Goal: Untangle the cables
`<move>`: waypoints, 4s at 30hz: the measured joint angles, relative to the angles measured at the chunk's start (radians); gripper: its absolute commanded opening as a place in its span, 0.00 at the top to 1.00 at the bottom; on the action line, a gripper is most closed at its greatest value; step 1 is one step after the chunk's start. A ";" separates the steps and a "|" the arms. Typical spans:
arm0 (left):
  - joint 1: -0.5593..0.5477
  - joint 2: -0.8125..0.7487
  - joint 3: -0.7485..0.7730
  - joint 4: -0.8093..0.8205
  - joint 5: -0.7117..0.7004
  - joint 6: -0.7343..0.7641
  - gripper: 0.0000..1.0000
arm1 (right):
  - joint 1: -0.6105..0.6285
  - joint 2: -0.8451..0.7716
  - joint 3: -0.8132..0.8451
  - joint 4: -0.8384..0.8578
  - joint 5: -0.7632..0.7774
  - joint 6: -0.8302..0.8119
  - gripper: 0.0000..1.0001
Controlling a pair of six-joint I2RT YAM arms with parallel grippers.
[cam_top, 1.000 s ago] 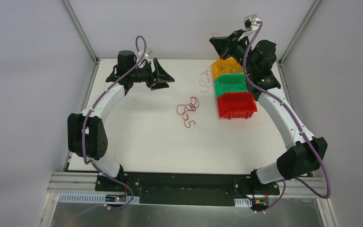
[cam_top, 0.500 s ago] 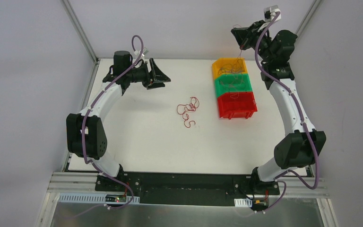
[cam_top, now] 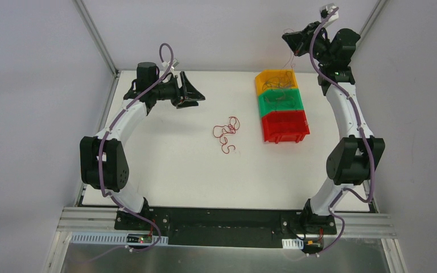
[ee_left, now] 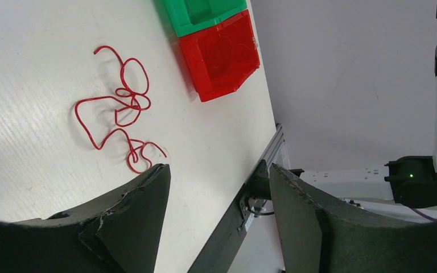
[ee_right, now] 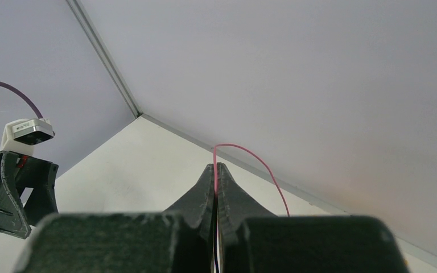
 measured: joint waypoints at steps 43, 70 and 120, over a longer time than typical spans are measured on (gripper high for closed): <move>0.000 0.038 -0.002 -0.002 0.027 0.027 0.38 | -0.033 0.351 0.080 -0.863 -0.054 -0.863 0.56; 0.001 0.038 -0.002 -0.005 0.029 0.029 0.38 | -0.001 0.391 0.222 -0.750 0.163 -0.593 0.57; 0.028 0.039 -0.040 -0.019 0.029 0.030 0.39 | -0.013 0.286 -0.092 -0.492 0.275 -0.341 0.60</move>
